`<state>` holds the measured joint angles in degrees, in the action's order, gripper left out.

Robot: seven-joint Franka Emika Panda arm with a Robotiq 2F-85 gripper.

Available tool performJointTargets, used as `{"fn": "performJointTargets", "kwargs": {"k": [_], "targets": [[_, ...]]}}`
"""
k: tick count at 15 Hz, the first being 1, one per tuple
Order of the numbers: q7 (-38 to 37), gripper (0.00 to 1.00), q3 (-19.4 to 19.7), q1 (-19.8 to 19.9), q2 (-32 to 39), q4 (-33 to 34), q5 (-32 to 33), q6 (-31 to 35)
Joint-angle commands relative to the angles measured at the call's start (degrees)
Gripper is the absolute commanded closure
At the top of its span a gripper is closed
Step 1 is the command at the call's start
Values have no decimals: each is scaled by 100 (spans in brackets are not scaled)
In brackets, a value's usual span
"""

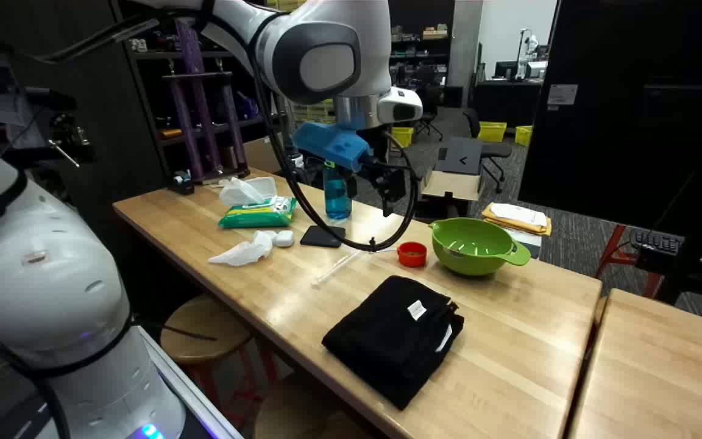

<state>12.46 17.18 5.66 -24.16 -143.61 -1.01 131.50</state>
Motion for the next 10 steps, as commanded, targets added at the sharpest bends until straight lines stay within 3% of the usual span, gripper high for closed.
{"fn": "performJointTargets", "kwargs": {"k": [1,10], "targets": [[51,0,-119,125,15,12,-69,-16],[61,0,-90,154,70,32,-75,-24]]}}
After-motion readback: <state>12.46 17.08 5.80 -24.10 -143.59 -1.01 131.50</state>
